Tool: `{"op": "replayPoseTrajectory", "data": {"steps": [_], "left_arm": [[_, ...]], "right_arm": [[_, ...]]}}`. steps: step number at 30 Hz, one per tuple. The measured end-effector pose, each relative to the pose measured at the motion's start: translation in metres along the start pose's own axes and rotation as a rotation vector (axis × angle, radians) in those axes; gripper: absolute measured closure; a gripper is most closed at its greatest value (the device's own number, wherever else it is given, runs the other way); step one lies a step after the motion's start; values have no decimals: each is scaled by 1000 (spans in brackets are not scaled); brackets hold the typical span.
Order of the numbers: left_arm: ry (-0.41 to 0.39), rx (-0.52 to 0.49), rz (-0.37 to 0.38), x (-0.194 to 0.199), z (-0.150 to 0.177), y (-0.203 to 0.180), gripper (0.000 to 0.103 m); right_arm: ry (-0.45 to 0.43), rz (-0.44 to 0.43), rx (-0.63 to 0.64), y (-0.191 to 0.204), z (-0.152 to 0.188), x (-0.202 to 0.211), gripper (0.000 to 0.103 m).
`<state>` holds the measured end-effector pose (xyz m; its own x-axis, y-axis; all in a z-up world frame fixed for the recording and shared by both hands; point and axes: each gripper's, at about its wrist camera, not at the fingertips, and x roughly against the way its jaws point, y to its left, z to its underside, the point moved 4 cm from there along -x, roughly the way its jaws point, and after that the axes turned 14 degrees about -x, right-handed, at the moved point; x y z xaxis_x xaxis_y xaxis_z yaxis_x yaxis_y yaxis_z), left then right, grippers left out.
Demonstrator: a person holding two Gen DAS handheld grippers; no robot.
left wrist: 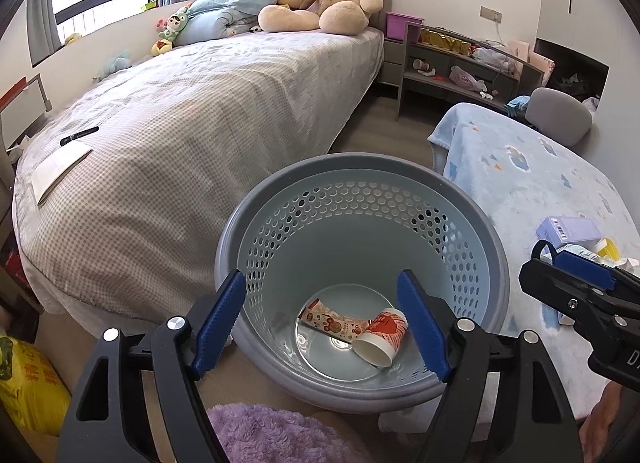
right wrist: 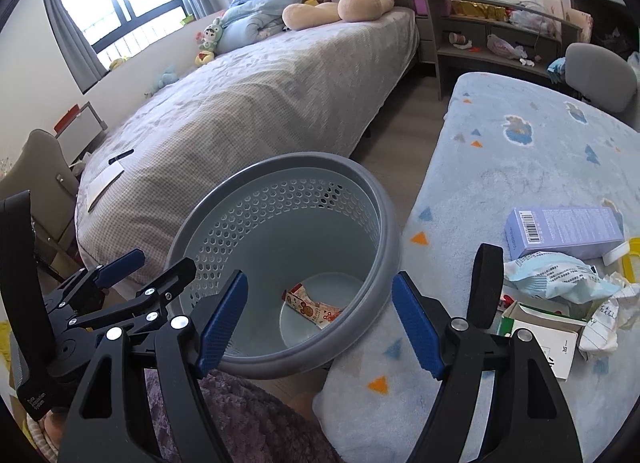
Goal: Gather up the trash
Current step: 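Move both tools back over the table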
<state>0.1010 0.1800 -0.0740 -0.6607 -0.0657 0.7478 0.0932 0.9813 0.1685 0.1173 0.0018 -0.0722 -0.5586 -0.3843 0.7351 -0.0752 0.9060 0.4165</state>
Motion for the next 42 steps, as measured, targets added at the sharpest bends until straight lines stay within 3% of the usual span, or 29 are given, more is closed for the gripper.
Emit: {"op": "replayPoseTrajectory", "data": {"steps": [14,28,42], "left_arm": [[-22,-78,76,29,2,-62,28],[3,-186,220,34,5,-169,27],[49,-254,291,20,4,-251,22]], "right_arm": [[-39,92,-112,-74,31,60,29],[-113,252,-221,-175,59,127,24],[-142,249,-319,-243,69,151,16]]}}
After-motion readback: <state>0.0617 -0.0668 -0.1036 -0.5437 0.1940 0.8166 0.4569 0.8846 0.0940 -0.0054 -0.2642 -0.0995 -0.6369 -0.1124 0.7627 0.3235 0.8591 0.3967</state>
